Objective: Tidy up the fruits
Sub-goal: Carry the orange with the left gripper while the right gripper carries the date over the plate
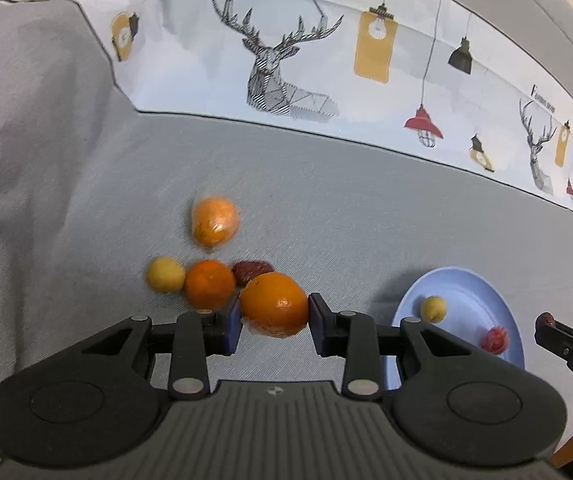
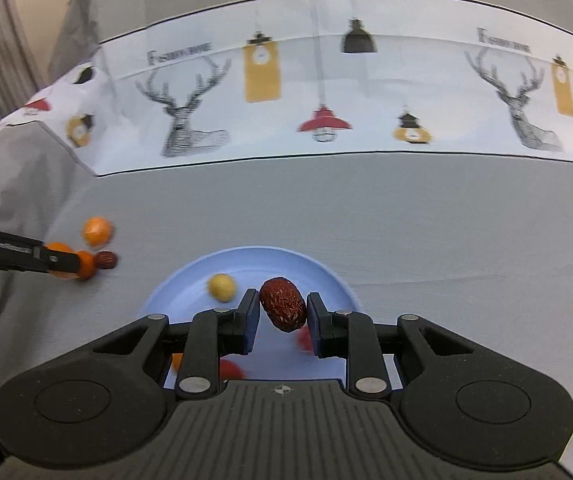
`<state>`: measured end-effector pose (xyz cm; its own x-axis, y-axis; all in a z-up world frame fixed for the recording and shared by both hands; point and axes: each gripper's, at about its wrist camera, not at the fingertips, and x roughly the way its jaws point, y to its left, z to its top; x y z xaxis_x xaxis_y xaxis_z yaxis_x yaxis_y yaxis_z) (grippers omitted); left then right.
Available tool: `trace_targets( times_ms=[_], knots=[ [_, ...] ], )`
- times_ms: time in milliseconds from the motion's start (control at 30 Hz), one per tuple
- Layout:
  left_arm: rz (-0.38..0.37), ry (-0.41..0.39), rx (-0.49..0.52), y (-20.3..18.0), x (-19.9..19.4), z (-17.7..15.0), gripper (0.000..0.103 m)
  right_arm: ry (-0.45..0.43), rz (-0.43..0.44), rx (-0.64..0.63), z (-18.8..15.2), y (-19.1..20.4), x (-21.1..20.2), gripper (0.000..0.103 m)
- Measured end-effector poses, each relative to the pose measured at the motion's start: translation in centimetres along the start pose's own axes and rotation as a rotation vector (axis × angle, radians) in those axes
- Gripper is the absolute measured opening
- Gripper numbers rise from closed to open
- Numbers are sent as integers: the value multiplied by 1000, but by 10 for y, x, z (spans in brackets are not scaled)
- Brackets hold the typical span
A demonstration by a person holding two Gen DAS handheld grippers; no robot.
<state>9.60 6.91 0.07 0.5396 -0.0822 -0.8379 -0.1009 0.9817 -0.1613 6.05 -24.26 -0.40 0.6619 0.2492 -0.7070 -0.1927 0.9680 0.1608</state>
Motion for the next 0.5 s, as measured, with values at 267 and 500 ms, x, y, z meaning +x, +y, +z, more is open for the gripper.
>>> trace_targets(
  times_ms=[267, 500],
  knots=[
    [-99, -73, 21, -16, -3, 6, 38, -8, -3, 63, 1, -23, -4, 27],
    [-244, -123, 167, -56, -10, -1, 38, 26, 13, 35, -1, -15, 1, 27]
  ],
)
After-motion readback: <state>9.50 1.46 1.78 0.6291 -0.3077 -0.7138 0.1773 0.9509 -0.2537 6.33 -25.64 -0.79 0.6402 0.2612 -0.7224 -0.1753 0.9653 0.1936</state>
